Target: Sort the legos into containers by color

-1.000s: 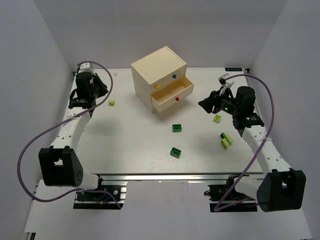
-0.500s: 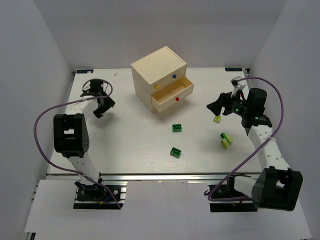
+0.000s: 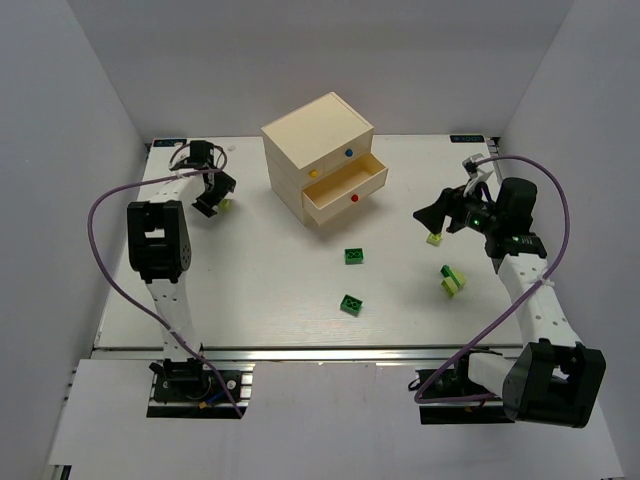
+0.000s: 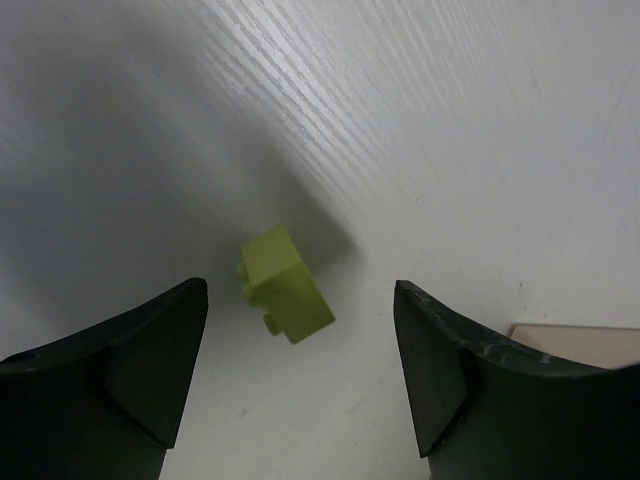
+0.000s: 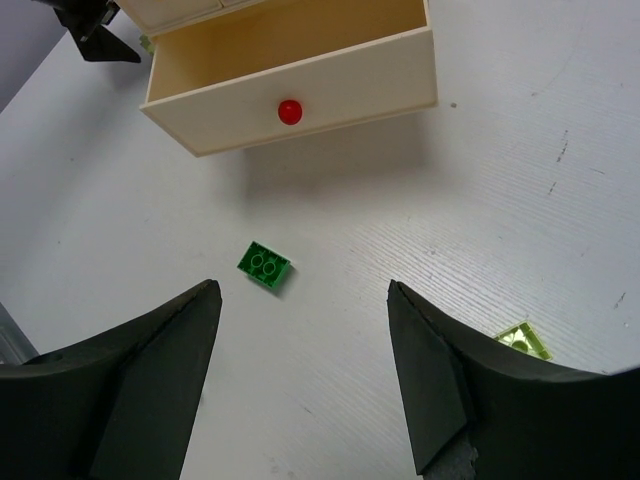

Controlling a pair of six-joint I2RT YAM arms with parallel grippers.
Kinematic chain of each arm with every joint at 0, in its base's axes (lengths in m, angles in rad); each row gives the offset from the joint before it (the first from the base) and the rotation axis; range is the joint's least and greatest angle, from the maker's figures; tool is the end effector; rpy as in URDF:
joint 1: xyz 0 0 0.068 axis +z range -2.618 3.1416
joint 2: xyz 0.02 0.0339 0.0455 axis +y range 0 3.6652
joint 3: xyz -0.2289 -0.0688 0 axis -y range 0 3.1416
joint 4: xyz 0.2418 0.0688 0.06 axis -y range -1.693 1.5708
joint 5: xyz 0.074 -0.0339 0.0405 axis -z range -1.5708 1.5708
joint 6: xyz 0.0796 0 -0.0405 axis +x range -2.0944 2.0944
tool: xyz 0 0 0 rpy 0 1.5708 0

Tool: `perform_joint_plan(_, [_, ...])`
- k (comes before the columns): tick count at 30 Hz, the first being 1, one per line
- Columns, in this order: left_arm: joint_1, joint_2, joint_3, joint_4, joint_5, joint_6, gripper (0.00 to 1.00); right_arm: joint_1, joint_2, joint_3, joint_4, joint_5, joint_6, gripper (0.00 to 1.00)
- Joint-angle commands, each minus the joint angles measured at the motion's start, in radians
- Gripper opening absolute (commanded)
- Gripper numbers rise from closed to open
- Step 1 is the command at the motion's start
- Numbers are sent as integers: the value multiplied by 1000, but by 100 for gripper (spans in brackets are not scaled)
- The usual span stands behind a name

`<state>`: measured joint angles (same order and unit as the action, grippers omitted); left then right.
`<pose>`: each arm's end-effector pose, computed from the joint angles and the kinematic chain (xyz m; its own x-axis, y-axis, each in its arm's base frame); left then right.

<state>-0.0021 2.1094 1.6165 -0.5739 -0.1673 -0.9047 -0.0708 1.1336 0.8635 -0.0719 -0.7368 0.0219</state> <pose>0.4525 0.0123 0.1149 -0.4795 -0.7743 -0.4131 -0.7369 0.6108 -0.2896 0.3004 0.0323 0.2696 -0.3471 0.0409 -0.9369 -0.5716 0.7828 0.2459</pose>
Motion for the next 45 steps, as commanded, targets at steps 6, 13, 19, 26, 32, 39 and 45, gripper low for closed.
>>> perform_joint_plan(6, [-10, 64, 181, -133, -28, -79, 79, -7, -43, -15, 11, -16, -11, 73])
perform_joint_plan(13, [-10, 80, 161, -138, -11, -76, 70, -14, -47, -17, 12, -9, -5, 73])
perform_joint_plan(19, [-19, 95, 183, -147, 18, -54, 65, -24, -49, -20, 15, -6, -2, 73])
perform_joint_plan(26, [-19, 98, 188, -146, 25, -31, 41, -40, -54, -24, 23, -12, 7, 73])
perform_joint_plan(32, [-19, 41, 114, -91, 69, 26, 20, -53, -57, -29, 27, -15, 13, 73])
perform_joint_plan(39, [-19, -417, -372, 406, 444, 308, 0, -76, -52, -38, 38, -18, 16, 71])
perform_joint_plan(45, [-39, -776, -707, 905, 990, 395, 0, -92, -46, -47, 50, -16, 15, 69])
